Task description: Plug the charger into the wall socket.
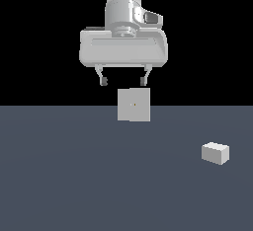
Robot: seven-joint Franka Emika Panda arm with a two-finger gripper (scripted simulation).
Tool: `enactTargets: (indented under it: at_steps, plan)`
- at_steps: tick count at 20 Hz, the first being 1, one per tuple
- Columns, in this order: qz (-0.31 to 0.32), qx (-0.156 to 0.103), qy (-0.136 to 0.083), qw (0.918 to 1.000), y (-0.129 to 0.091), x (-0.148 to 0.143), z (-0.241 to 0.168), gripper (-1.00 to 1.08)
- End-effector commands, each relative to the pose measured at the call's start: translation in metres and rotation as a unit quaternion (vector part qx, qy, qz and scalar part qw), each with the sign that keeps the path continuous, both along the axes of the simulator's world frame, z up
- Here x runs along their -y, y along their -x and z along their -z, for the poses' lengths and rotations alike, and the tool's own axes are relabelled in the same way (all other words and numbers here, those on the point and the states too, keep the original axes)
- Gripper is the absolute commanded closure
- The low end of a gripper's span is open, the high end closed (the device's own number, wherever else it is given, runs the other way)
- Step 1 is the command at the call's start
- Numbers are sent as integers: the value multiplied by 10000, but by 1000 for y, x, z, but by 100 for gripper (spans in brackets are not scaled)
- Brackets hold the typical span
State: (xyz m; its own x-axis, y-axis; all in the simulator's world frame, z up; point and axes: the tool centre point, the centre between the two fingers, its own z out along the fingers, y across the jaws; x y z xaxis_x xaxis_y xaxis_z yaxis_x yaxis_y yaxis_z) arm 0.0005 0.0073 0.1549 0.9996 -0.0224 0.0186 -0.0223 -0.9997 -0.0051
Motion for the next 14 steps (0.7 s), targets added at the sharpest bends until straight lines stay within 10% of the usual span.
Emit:
enactTargets:
  at_steps: [1, 14]
  plan:
    - [180, 51, 28, 9998, 0, 8, 4, -92]
    - [1876, 557, 289, 9802, 11, 77, 39, -92]
